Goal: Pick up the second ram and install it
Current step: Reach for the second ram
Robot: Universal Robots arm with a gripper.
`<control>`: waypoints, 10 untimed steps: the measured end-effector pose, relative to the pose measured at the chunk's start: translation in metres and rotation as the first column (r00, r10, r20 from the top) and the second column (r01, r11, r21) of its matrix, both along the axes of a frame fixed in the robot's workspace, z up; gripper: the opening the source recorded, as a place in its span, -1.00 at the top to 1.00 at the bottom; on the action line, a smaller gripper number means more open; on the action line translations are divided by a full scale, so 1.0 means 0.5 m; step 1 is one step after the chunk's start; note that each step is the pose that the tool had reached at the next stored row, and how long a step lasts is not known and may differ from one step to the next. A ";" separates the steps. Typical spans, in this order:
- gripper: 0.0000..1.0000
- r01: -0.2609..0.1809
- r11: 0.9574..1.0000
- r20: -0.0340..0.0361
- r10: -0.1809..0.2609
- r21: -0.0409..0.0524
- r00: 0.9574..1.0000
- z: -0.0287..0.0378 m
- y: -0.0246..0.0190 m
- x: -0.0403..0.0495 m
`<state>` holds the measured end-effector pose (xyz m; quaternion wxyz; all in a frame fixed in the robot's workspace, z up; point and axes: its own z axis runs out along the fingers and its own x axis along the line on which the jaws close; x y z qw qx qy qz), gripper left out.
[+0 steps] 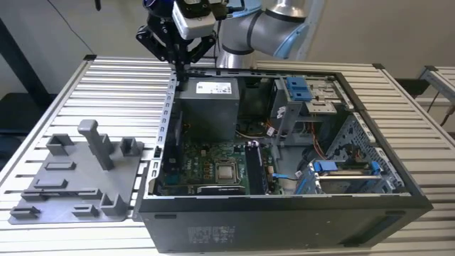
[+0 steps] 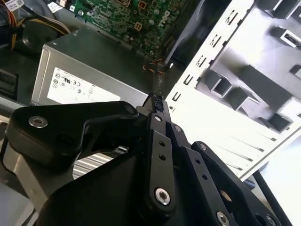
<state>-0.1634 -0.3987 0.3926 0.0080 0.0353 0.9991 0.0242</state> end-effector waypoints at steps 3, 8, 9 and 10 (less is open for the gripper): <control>0.79 0.000 1.000 0.000 0.000 0.000 1.000 0.000 0.0001 -0.013; 0.79 0.000 1.000 -0.001 0.000 0.000 1.000 0.000 0.0000 -0.038; 0.79 0.000 1.000 -0.001 0.000 0.000 1.000 0.000 0.0000 -0.044; 0.79 0.000 1.000 -0.001 0.000 0.000 1.000 0.000 0.0000 -0.049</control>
